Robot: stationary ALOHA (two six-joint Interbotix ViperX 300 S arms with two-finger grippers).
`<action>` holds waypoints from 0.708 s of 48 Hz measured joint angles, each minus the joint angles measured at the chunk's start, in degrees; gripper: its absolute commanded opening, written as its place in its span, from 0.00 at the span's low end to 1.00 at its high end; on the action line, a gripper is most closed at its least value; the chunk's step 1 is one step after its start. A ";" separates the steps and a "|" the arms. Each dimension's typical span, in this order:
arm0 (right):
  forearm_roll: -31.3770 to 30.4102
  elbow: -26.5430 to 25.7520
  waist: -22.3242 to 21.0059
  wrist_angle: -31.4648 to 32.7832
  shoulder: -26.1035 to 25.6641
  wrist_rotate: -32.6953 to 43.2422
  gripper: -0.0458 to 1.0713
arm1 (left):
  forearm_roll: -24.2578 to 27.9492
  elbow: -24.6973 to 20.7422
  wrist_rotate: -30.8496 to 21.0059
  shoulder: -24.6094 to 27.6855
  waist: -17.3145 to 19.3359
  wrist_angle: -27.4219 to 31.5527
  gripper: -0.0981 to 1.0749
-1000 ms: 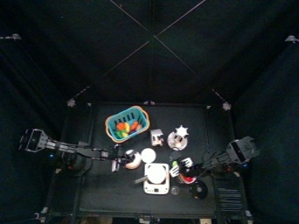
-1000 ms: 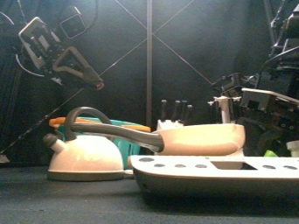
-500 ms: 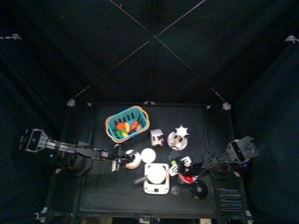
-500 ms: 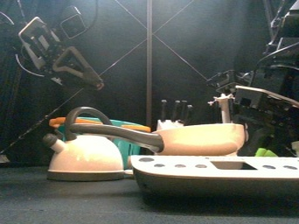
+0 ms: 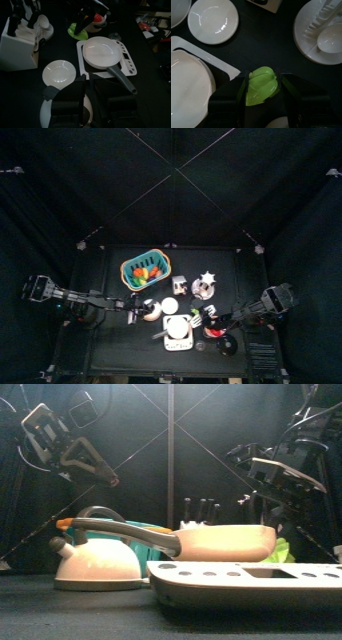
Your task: Grab starfruit
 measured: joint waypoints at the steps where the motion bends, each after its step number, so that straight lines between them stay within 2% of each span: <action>1: 0.00 0.00 0.09 0.09 -0.26 0.00 0.58 | -0.09 0.00 0.00 0.00 -0.09 0.00 0.59; 34: -0.97 -0.35 2.72 5.62 -5.10 0.00 0.59 | -0.09 0.00 -0.09 0.00 0.00 0.00 0.59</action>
